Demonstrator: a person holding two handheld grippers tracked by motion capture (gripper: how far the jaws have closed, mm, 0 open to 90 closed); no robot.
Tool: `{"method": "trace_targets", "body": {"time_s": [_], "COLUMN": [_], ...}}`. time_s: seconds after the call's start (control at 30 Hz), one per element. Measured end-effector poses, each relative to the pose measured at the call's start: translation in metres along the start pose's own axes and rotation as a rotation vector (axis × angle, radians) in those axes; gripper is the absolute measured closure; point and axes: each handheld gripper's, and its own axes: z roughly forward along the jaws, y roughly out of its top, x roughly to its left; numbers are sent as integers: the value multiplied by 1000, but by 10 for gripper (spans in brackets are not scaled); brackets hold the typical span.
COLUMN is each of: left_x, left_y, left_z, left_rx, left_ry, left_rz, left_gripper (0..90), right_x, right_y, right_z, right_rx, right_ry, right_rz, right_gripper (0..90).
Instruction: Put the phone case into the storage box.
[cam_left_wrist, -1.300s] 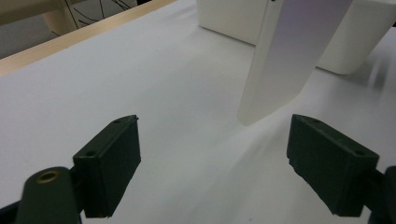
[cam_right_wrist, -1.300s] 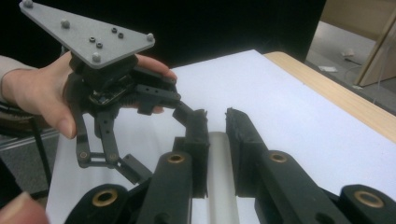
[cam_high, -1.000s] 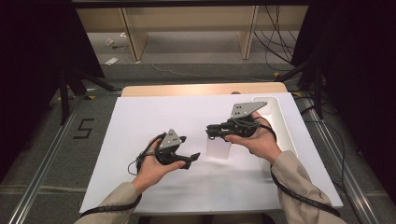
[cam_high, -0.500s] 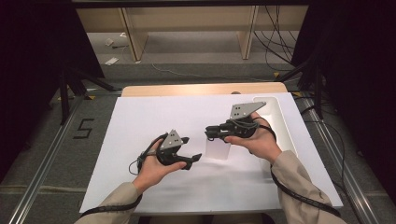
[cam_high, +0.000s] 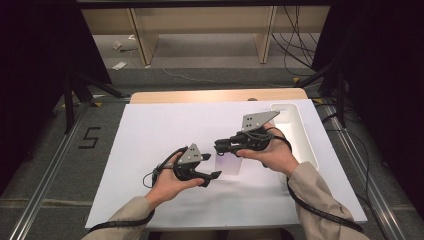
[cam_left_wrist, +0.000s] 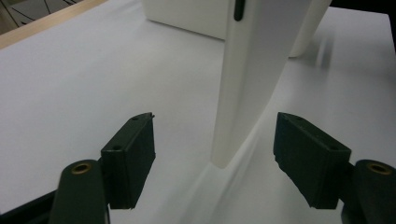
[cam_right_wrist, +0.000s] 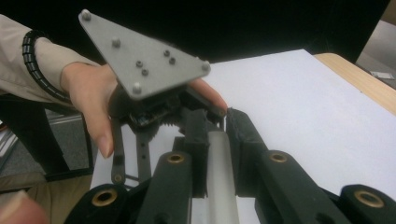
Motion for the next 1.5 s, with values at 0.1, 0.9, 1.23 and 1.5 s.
{"method": "trace_targets", "body": {"time_s": [0.1, 0.9, 1.23, 1.5], "left_x": [-1, 3, 4, 5], "left_y": [-1, -5, 0, 4], "left_z": [3, 7, 1, -4], "left_rx": [10, 7, 16, 9], "left_ry": [-22, -134, -116, -59], "left_rz": [7, 20, 13, 0], "left_gripper": [330, 721, 808, 809], "right_x": [0, -3, -10, -14], "right_y": [0, -3, -5, -7], "right_z": [0, -1, -8, -10], "right_rx": [-1, -39, -81, -160], "right_ry": [5, 18, -7, -88], "right_rz": [1, 13, 14, 36], "right_gripper": [801, 781, 667, 335]}}
